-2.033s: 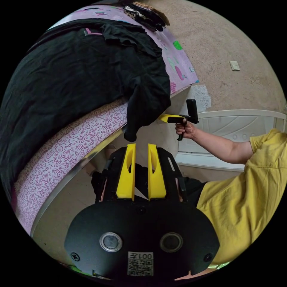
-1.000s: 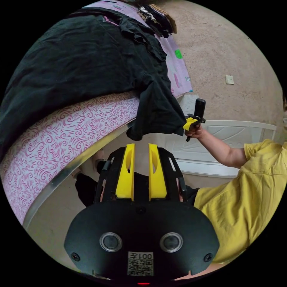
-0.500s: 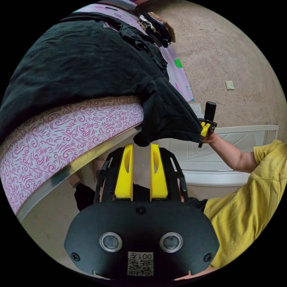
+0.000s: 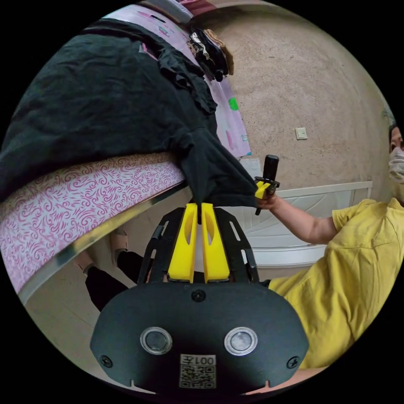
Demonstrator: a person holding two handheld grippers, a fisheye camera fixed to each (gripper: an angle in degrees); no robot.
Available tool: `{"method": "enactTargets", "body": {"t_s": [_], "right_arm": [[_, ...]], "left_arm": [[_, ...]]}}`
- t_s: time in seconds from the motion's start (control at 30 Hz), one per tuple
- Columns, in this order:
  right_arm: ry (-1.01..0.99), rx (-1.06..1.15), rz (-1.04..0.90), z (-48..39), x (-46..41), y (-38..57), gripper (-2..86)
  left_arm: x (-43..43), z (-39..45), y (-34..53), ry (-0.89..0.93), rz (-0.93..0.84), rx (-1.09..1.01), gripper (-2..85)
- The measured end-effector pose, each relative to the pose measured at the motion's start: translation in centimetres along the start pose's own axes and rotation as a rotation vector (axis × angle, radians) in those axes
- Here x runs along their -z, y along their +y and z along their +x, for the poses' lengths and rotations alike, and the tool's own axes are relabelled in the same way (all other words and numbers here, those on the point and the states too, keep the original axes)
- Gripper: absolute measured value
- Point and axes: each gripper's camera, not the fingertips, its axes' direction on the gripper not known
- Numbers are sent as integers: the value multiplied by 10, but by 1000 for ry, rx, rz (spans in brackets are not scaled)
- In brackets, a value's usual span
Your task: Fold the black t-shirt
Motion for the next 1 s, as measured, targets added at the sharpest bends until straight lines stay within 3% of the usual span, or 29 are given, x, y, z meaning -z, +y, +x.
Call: {"method": "enactTargets", "body": {"t_s": [0.47,0.73,1.0], "right_arm": [[-92,-41,383,-50,50,-41,4],[-38,-67,529,-60,73,-126,4],[98,-183,620,-21,95,-231,4]], "left_arm": [[51,47,-65,103,6,53,-15],[82,40,-163,245,32,167,-13],[102,18,-284,204,39,176,-12]]}}
